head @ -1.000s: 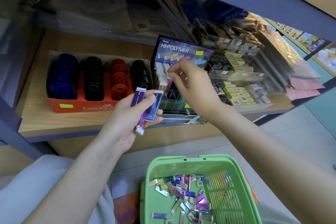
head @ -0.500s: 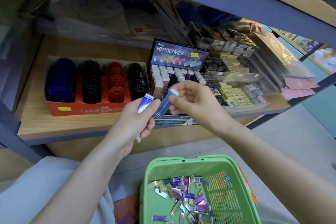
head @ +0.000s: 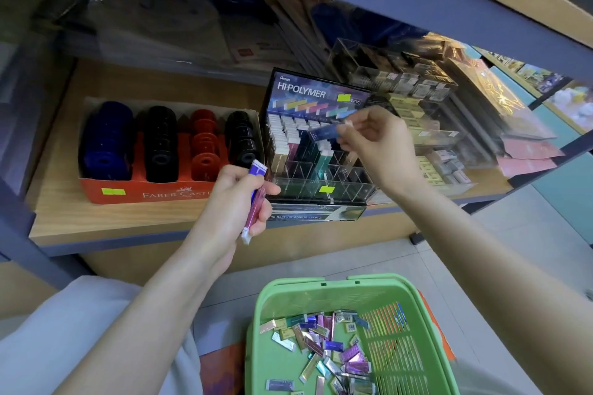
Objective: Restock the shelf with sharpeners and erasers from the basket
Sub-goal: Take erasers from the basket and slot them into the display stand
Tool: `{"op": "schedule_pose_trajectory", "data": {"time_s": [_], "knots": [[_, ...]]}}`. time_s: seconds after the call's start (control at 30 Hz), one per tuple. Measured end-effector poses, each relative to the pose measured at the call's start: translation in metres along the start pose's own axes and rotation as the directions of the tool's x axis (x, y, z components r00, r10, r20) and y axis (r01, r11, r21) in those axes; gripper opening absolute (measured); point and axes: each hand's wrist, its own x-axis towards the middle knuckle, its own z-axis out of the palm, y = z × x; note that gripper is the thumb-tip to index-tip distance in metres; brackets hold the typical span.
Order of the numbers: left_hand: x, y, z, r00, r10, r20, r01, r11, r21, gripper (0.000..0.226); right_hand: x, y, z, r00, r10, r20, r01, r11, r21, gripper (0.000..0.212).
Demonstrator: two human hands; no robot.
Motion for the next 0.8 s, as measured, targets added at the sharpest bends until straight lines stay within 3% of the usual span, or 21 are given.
{"op": "schedule_pose_trajectory", "data": {"time_s": [0.13,0.3,0.4,0.63,0.8], "knots": [[0.003,-0.002,-0.002,0.999,0.053,0.000,-0.053,0.998,0.044,0.012,0.023,0.014,0.017,0.995,-0.100,-0.014,0.094,0.965,-0.244,0.007],[0.003,0.000,-0.008,0.995,0.097,0.021,-0.098,0.991,0.091,0.011,0.036,0.015,0.032,0.970,-0.211,0.122,0.243,0.868,-0.432,0.008],[0.004,0.002,-0.008,0.996,0.089,0.022,-0.091,0.992,0.088,0.011,0.039,0.011,0.035,0.951,-0.241,0.193,0.305,0.828,-0.470,0.001],[0.008,0.006,-0.007,0.999,-0.012,-0.037,0.012,1.000,-0.007,0.010,0.051,0.008,0.045,0.949,-0.178,0.262,0.288,0.829,-0.479,0.011],[0.008,0.003,-0.009,0.999,0.050,-0.020,-0.049,0.998,0.025,0.009,0.049,0.007,0.044,0.926,-0.216,0.311,0.367,0.711,-0.600,0.013]]}}
